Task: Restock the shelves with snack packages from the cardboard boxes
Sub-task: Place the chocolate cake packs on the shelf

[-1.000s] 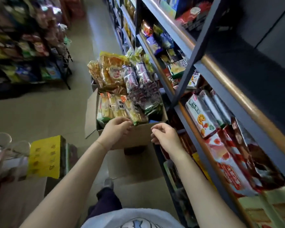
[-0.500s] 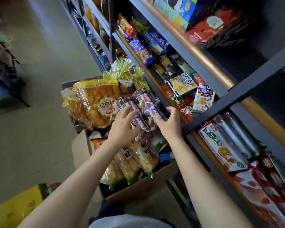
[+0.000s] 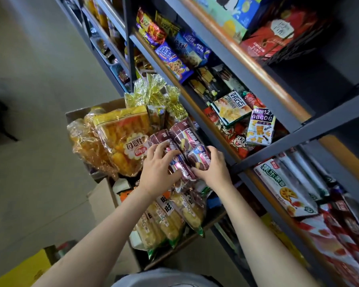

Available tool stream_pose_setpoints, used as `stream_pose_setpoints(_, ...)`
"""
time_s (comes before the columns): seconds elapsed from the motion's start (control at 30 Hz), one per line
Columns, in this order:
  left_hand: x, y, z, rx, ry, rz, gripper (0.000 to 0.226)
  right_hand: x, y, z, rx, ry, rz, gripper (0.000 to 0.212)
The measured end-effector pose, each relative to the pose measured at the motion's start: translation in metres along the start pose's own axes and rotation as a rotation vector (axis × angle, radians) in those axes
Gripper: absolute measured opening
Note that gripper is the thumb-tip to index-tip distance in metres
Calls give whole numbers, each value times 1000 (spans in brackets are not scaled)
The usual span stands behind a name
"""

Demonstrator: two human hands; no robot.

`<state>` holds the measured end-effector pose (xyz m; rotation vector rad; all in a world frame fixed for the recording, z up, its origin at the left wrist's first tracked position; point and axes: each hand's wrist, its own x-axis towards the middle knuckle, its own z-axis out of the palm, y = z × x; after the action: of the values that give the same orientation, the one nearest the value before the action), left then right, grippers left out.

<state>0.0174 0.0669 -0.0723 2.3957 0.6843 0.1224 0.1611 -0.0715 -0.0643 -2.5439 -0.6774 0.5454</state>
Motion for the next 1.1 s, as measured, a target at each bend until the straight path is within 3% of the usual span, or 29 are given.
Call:
stream_pose_setpoints(0.23, -4, 1, -6, 18, -62, -21, 60, -13, 0, -22, 241, 167, 64, 54)
stream_pose_setpoints(0.37, -7, 14, -14, -28, -16, -4, 79, -38, -5, -61, 359, 271, 58, 52)
stream_pose_setpoints(0.43, -6, 31, -20, -26, 58, 80, 90, -58, -4, -84, 374, 287, 41, 50)
stream_pose_setpoints(0.57, -2, 88, -29, 110, 139, 419, 109, -103, 4, -133, 310, 191, -21, 48)
stream_pose_setpoints(0.7, -7, 160, -32, 325, -102, 712, 112, -161, 22, -178, 210, 73, -69, 50)
stream_pose_setpoints(0.77, -20, 188, -29, 333, -196, 721, 108, -188, 36, -191, 185, 50, -51, 50)
stream_pose_setpoints(0.83, -43, 213, -17, 250, -211, 665, 103, -224, 52, -204, 187, 229, -74, 45)
stream_pose_setpoints(0.97, -95, 259, 15, -229, -197, 328, 100, -309, 95, -228, 238, 983, -198, 24)
stream_pose_setpoints(1.03, -126, 287, 37, -581, -238, 134, 74, -357, 130, -235, 365, 1126, -104, 20)
stream_pose_setpoints(1.1, -165, 324, 62, -853, -325, 5, 51, -404, 167, -237, 523, 1075, 81, 18)
